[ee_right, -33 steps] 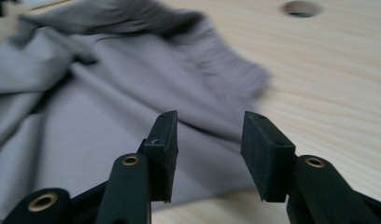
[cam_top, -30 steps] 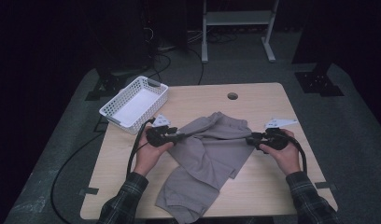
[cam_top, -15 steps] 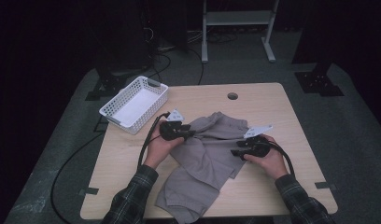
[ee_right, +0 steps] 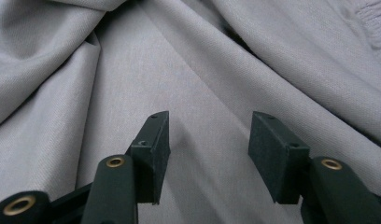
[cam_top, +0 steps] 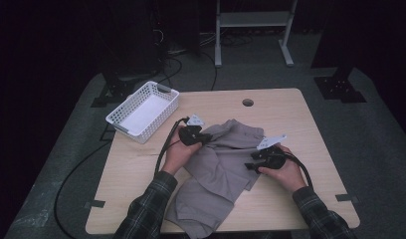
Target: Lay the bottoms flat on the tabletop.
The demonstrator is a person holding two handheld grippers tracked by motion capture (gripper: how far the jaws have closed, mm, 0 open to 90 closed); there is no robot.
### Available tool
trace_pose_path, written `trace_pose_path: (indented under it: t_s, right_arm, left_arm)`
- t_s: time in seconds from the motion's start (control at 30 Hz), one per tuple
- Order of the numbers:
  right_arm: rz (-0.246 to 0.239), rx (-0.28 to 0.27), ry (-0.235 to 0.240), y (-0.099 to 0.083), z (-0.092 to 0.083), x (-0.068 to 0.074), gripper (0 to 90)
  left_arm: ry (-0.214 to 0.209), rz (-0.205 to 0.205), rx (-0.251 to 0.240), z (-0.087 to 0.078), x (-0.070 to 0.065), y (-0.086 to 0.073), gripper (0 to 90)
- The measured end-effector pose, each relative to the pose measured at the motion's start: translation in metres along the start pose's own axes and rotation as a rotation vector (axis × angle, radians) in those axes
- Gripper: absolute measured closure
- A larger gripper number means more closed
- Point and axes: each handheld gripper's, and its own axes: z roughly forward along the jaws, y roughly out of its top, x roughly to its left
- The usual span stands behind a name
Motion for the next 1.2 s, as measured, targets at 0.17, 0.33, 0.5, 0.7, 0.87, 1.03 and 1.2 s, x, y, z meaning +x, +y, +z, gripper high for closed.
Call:
trace_pose_path:
  t_s: [0.17,0.33,0.5,0.7,0.87,1.03,1.2]
  right_arm:
    - [-0.017,-0.006,0.0,-0.001,0.001,0.001,43.8]
    - [-0.036,-0.006,-0.007,-0.001,0.001,0.002,43.2]
    - [-0.044,-0.019,-0.005,-0.002,0.002,0.001,41.1]
    - [-0.053,-0.028,0.0,-0.003,0.004,0.001,36.3]
    - [-0.071,-0.028,0.004,-0.003,0.005,0.003,30.4]
    - [-0.061,-0.036,0.004,-0.004,0.005,0.002,34.7]
    - [-0.026,-0.024,0.007,-0.002,-0.001,0.002,43.3]
  left_arm:
    - [0.043,-0.037,-0.029,-0.01,0.018,0.013,89.9]
    - [0.107,-0.111,-0.038,-0.017,0.046,0.015,89.9]
    - [0.192,-0.179,-0.021,-0.025,0.072,0.006,89.5]
    - [0.215,-0.138,-0.015,-0.032,0.072,-0.001,65.1]
    - [0.151,-0.102,-0.047,-0.04,0.056,-0.004,61.8]
    - [0.072,-0.06,-0.062,-0.045,0.03,-0.011,59.4]
    - [-0.005,-0.023,-0.068,-0.046,0.004,-0.021,58.3]
